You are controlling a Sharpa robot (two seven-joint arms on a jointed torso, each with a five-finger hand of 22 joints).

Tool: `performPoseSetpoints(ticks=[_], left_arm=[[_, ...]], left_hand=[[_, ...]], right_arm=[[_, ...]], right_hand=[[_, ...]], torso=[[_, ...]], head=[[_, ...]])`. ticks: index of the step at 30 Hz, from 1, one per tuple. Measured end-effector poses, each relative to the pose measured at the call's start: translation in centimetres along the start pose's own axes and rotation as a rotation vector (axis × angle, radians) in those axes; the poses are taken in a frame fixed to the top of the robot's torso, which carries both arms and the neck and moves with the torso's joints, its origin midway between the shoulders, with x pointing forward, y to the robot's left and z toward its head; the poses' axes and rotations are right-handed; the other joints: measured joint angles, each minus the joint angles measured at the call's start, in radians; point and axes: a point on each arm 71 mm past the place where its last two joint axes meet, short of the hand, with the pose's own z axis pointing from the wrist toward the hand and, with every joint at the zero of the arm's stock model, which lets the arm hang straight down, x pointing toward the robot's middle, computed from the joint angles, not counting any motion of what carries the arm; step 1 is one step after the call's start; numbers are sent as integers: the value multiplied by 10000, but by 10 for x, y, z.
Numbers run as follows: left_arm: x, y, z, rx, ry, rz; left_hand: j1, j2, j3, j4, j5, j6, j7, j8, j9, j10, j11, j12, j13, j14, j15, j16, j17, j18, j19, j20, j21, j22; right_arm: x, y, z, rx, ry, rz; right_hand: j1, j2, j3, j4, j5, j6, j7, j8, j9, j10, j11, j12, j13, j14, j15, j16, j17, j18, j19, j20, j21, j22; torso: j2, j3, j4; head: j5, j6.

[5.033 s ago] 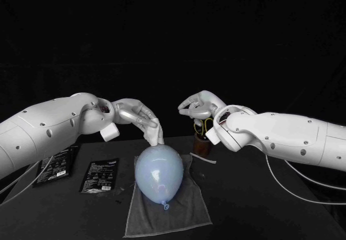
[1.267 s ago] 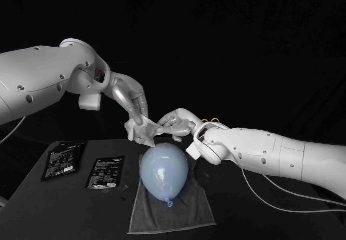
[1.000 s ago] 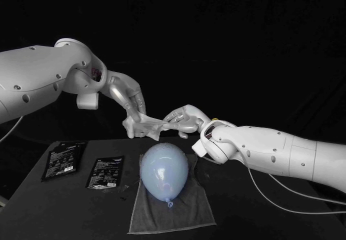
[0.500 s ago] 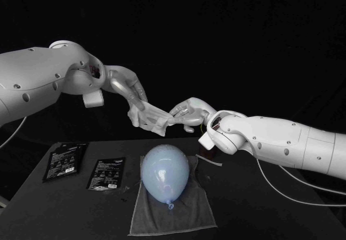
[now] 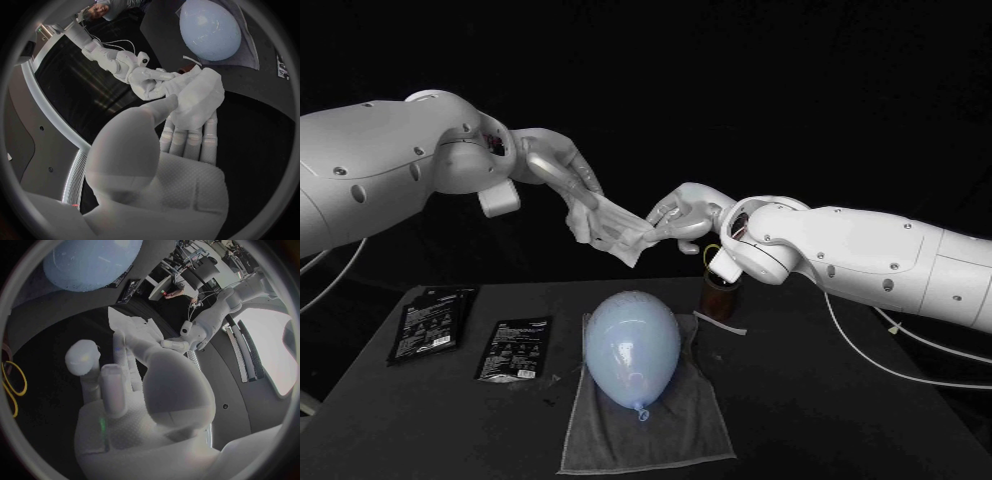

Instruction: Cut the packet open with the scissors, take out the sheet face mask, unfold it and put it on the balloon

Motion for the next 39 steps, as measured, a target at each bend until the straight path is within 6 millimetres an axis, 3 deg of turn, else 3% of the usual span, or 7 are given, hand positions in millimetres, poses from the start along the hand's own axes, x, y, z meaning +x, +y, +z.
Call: performPoseSetpoints(ticks=[4,6,18,39], left_arm=[[1,1,1,32,21,-187],[1,2,1,38,41,-246],[12,9,6,40,401,-534],[38,31,17,-129,1174,-935]], left_hand=[[0,0,-70,70,0,-1,-1,41,28,-1,0,39,-29,-29,-1,0,-5,19,0,0,0,-42],[-39,39,-125,160,0,-2,-2,112,61,-1,-1,39,-64,-29,-1,0,-16,164,28,73,-33,-83],[-39,39,-168,252,0,18,-51,114,98,-1,-1,38,-103,-21,-10,40,-26,165,51,124,-93,-138],[-66,13,-277,417,1,1,-69,206,168,41,-41,30,-189,10,-37,40,-49,159,92,164,-215,-268]], right_arm=[[-6,0,1,286,36,-230],[-8,0,1,394,51,-311],[-18,2,1,816,151,-597],[-17,0,-3,1164,711,-852]], right_hand=[[-13,-13,67,-15,-2,-17,16,0,28,0,1,-56,-6,0,0,-29,-6,-2,0,0,0,1],[-26,-26,68,-14,-3,-18,15,0,32,0,1,-57,-7,0,0,5,-13,-3,-1,0,-1,2],[-26,-26,97,-41,-7,-68,33,-4,44,-2,3,-105,-6,-1,1,5,-65,-10,35,37,-2,-2],[-37,-118,95,-40,-22,-71,31,-26,67,4,13,-144,-2,-2,2,0,-65,-76,34,37,72,1]], torso=[[4,-1,2],[7,-1,5],[9,-2,0],[11,-10,3]], head=[[19,27],[20,35],[5,63],[-12,7]])
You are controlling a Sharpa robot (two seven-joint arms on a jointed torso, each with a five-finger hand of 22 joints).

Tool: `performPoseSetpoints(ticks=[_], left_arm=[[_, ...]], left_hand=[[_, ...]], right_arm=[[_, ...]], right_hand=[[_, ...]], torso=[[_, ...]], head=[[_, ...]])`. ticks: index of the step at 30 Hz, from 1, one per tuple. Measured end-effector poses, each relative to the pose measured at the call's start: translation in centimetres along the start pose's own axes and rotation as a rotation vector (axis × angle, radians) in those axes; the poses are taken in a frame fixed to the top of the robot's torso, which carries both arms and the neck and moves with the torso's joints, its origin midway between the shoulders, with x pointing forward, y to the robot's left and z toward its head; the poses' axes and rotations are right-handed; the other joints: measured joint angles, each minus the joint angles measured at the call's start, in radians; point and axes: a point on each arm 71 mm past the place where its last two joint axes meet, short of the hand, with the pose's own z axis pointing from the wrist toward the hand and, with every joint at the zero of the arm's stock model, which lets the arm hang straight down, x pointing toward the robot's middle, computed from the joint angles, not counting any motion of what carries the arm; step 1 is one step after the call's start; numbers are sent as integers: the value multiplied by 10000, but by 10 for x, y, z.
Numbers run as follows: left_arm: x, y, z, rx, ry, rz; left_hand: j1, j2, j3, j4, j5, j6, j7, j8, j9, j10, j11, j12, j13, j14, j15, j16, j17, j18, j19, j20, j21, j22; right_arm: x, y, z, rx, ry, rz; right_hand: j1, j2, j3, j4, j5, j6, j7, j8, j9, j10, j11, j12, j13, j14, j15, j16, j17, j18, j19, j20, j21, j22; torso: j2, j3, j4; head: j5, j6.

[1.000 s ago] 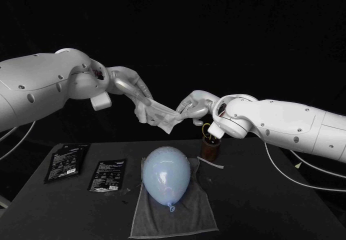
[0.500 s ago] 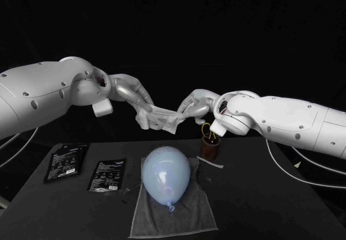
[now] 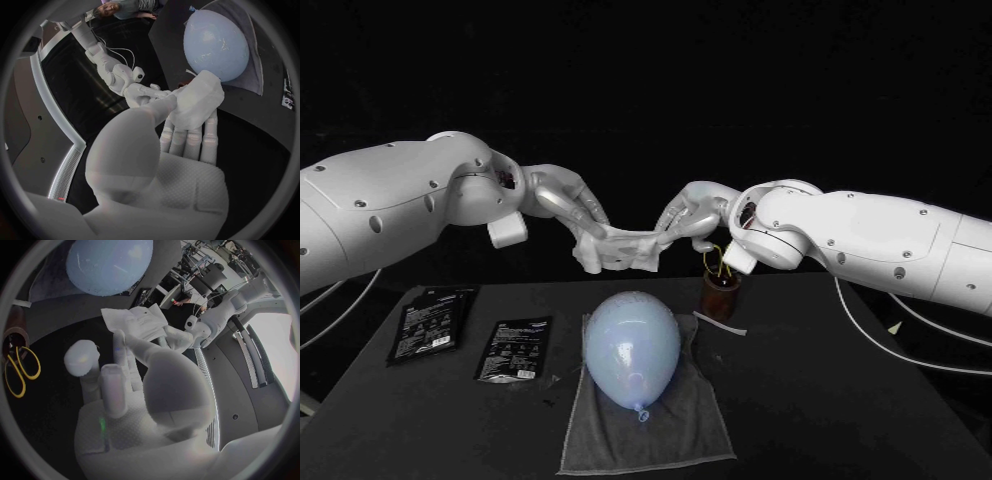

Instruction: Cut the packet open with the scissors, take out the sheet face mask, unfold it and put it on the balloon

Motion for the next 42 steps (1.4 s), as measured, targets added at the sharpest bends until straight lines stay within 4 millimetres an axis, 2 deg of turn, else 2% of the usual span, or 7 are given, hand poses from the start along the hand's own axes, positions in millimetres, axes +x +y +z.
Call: performPoseSetpoints(ticks=[7,8,10,24,42], left_arm=[[6,8,4,-77,148,-147],[6,9,4,-88,157,-163],[7,11,5,-100,176,-196],[12,18,9,-104,274,-295],[16,16,8,123,253,-228]], left_hand=[[-90,17,-151,237,6,-1,-2,53,77,38,-37,1,-96,1,0,13,-1,14,69,68,-229,-174],[-89,17,-180,265,6,-1,-2,53,84,38,-36,1,-100,1,0,40,-1,89,73,73,-256,-198],[-89,17,-217,302,6,-2,-3,87,99,37,-36,1,-119,1,0,40,-1,112,106,105,-257,-238],[-80,8,-246,328,6,-18,-20,107,157,72,-69,1,-170,1,1,39,-1,109,175,102,-347,-336],[-9,-63,-247,327,5,-20,-22,145,197,71,-67,0,-194,2,4,39,-1,93,212,67,-383,-360]], right_arm=[[2,0,-1,76,205,-148],[2,0,-1,89,225,-168],[3,0,-2,106,268,-217],[6,0,-3,175,400,-534],[8,-1,-11,165,449,-687]], right_hand=[[0,0,-1,1,-4,-14,-14,23,6,21,23,0,-1,0,0,-35,-11,-3,0,0,41,0],[0,0,-1,1,-4,-15,-14,27,7,21,23,0,-1,0,0,-35,-12,-3,0,0,41,0],[0,0,-1,1,-5,-16,-15,49,9,20,23,0,0,0,0,-36,-11,-4,0,0,41,0],[0,0,-2,1,-6,-19,-17,49,19,4,39,0,1,0,1,-47,-8,-8,-1,0,103,-6],[0,0,26,-28,-24,-35,-32,39,45,37,74,0,0,0,1,-16,-23,-17,36,37,194,0]], torso=[[0,-2,-3],[0,-2,-4],[0,1,-4],[1,10,-5],[-2,15,-8]], head=[[-12,-46],[-12,-52],[-12,-60],[-36,-115],[-85,-174]])
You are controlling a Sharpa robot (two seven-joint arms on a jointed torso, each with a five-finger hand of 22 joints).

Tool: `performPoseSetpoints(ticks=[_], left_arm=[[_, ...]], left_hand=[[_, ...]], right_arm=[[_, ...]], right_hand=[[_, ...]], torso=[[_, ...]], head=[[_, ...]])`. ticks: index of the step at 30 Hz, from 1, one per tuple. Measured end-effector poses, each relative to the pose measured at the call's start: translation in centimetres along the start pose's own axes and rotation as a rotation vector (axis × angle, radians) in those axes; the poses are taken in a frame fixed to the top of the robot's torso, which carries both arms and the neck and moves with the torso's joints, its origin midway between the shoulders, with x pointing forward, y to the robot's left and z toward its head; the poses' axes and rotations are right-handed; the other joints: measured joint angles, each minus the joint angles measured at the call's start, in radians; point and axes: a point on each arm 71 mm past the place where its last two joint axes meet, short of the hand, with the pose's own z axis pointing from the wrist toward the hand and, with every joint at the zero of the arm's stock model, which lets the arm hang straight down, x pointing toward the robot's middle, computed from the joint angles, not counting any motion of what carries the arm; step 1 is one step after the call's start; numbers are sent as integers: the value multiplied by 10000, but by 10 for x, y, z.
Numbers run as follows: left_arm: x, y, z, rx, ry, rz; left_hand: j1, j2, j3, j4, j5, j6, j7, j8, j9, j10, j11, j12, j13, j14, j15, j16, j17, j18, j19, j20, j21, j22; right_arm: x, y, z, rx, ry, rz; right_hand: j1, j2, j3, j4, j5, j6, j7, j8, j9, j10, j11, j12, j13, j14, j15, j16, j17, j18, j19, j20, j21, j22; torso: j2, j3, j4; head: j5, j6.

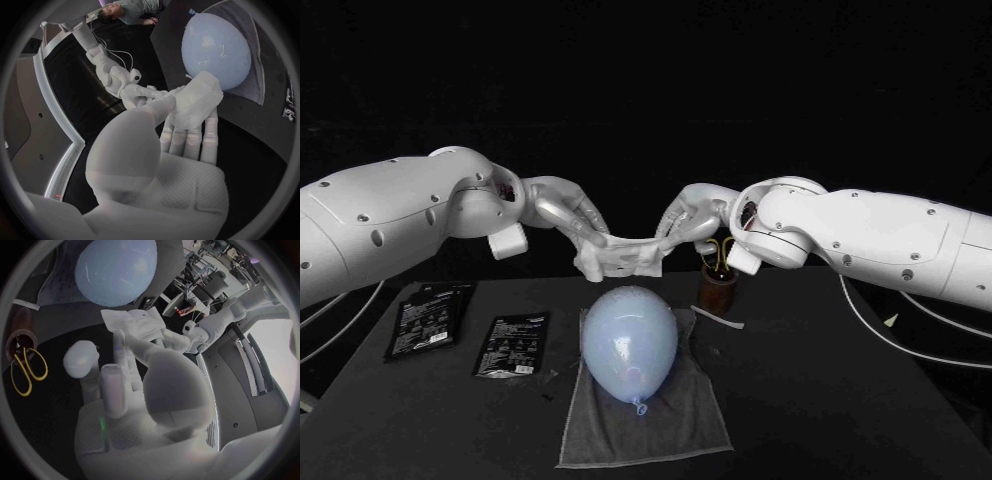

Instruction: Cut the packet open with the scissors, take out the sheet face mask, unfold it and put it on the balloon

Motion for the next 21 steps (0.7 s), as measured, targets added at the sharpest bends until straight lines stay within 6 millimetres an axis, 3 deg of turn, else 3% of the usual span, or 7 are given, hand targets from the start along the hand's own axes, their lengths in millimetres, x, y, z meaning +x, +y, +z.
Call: performPoseSetpoints(ticks=[21], left_arm=[[13,5,3,895,-1149,1435]], left_hand=[[381,-105,-107,-106,-1,-2,-2,49,24,0,1,-1,-102,-42,-6,0,-61,-15,69,-1,0,-26]], right_arm=[[15,-2,-12,-544,-1041,-352]], right_hand=[[-15,-92,29,-28,46,38,38,59,45,57,-57,-1,15,0,0,21,100,-13,110,-39,233,-5]], torso=[[4,-11,4]], head=[[16,-123]])
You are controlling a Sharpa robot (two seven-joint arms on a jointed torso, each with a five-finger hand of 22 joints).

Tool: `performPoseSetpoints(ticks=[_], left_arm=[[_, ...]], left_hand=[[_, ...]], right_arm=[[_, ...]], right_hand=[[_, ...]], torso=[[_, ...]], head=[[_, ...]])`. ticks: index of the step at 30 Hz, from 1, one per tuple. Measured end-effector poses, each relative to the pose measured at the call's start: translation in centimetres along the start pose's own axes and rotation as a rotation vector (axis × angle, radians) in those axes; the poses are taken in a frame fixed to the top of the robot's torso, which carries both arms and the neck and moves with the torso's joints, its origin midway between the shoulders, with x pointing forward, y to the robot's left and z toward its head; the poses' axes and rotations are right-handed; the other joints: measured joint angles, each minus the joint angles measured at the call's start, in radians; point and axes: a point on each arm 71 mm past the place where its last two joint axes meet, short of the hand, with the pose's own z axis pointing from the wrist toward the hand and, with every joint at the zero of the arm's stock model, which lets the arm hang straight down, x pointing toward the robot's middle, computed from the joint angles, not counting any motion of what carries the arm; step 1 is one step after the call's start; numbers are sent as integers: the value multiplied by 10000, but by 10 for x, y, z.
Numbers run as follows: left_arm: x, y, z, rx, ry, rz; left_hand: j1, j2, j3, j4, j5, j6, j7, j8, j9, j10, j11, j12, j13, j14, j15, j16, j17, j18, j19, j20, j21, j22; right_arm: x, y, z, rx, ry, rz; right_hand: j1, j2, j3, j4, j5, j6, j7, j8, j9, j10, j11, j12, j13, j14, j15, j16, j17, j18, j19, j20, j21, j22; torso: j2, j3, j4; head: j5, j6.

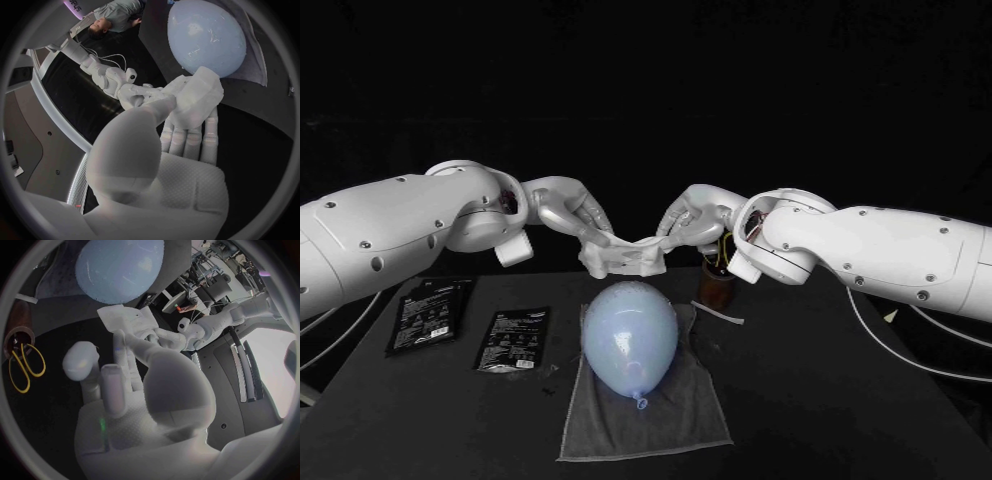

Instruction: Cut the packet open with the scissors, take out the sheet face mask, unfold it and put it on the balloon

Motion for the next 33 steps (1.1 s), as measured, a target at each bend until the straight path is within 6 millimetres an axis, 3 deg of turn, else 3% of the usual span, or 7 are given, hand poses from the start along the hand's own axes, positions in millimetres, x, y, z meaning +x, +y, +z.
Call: performPoseSetpoints(ticks=[13,25,33], left_arm=[[8,1,-6,352,-332,787],[30,20,-9,334,-336,865],[43,26,-8,423,-354,866]], left_hand=[[182,-80,-90,-89,-3,0,0,1,13,0,1,-1,-19,-2,2,-39,-36,-6,0,0,40,42],[231,-31,-90,-89,-6,-13,-13,0,11,0,2,-2,-27,-18,21,-39,-48,-11,-1,0,41,67],[231,-31,-89,-88,-6,-13,-13,0,10,1,3,-2,-28,-19,22,-40,-49,-77,-1,0,80,69]], right_arm=[[13,-4,-10,-223,-32,-460],[33,-12,-18,-283,156,-779],[36,-14,-21,-361,-25,-1035]], right_hand=[[-14,-14,0,0,-2,-1,0,25,2,53,16,-17,8,0,0,-1,39,-6,-1,0,49,5],[-14,-14,-1,1,-5,-2,-2,39,26,51,18,-17,7,0,0,-4,3,-52,-2,1,48,-3],[-14,-14,-1,1,-6,-3,-3,37,26,52,17,-17,8,0,0,21,32,-54,-3,1,116,-1]], torso=[[-12,5,7],[0,-1,10],[6,-6,9]], head=[[29,-120],[68,-207],[57,-279]])
